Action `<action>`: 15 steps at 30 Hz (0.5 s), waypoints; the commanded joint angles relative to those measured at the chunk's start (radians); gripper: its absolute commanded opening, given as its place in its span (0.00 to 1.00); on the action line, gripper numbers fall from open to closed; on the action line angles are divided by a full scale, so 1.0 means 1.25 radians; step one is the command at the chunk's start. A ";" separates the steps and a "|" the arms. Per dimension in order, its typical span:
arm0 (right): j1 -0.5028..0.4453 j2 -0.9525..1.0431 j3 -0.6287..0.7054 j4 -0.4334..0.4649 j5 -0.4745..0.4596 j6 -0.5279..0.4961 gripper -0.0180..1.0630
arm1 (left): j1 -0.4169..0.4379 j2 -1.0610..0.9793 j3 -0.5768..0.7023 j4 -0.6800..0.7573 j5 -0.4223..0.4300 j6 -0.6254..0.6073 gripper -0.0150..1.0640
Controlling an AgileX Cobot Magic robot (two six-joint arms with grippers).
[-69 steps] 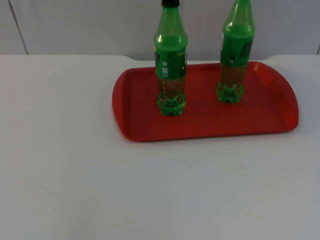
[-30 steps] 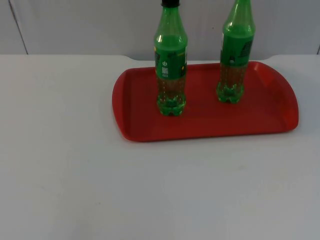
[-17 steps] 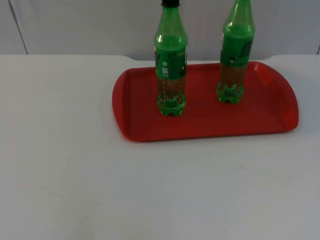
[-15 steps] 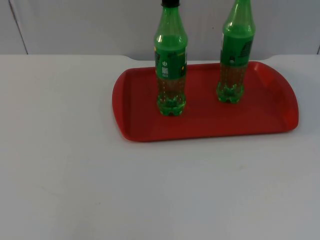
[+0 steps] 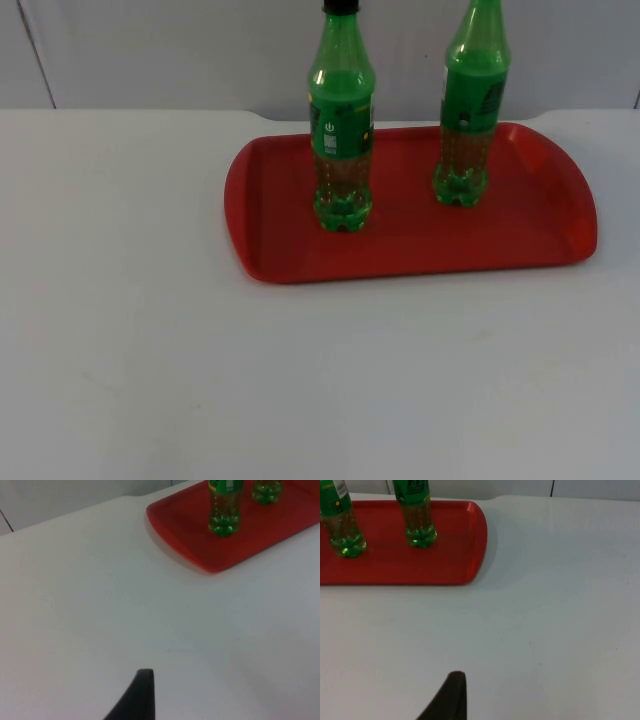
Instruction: Place the bottle upright on the tray.
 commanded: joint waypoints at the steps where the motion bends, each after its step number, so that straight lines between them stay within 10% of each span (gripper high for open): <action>1: -0.004 -0.003 0.002 0.003 -0.001 -0.011 0.99 | 0.000 -0.003 0.004 -0.004 -0.008 0.000 0.97; 15: -0.004 -0.003 0.002 0.003 -0.001 -0.011 0.99 | 0.000 -0.003 0.004 -0.004 -0.008 0.000 0.97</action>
